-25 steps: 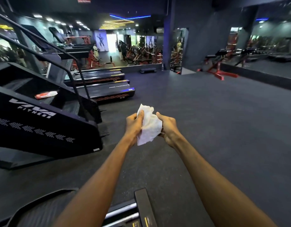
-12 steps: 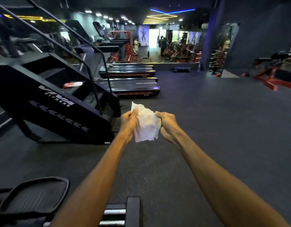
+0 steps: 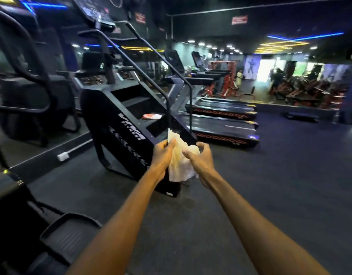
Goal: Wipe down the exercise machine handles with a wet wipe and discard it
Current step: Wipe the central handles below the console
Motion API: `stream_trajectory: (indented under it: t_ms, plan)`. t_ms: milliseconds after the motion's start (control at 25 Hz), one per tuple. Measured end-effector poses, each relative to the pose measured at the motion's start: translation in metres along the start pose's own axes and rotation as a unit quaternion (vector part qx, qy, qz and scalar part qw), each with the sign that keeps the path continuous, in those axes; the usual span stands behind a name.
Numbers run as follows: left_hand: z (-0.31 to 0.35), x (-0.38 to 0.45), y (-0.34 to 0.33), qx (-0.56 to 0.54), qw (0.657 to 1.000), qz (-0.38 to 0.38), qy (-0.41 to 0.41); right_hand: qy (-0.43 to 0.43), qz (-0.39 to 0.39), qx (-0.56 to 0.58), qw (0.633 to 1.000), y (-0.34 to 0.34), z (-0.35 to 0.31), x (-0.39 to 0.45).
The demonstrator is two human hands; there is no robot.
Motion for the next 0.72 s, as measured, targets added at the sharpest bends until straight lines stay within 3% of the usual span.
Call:
stream_trajectory:
  t_ms: [200,360,520,720]
  plan:
    - [0.016,0.112,0.046,0.082,0.992,0.09,-0.034,0.091,0.006,-0.14,0.986,-0.075,-0.043,0.111]
    - [0.041,0.181,0.076,0.158,0.975,0.138,-0.074,0.129,-0.13,-0.055,0.982,-0.162,-0.06,0.178]
    - [0.049,0.235,0.107,0.294,0.939,0.168,-0.065,0.036,-0.241,0.106,0.964,-0.245,-0.05,0.227]
    - [0.052,0.307,0.145,0.512,0.845,0.153,0.003,-0.1,-0.386,0.183,0.899,-0.367,-0.051,0.268]
Point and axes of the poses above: each hand's wrist, its own x-axis towards the middle knuckle, its own y-axis out of the back of the hand, z = x × y, the point moved 9 cm from there along x, towards the middle knuckle, and after that the axes turned 2 degrees about -y, right-handed, at the moved point
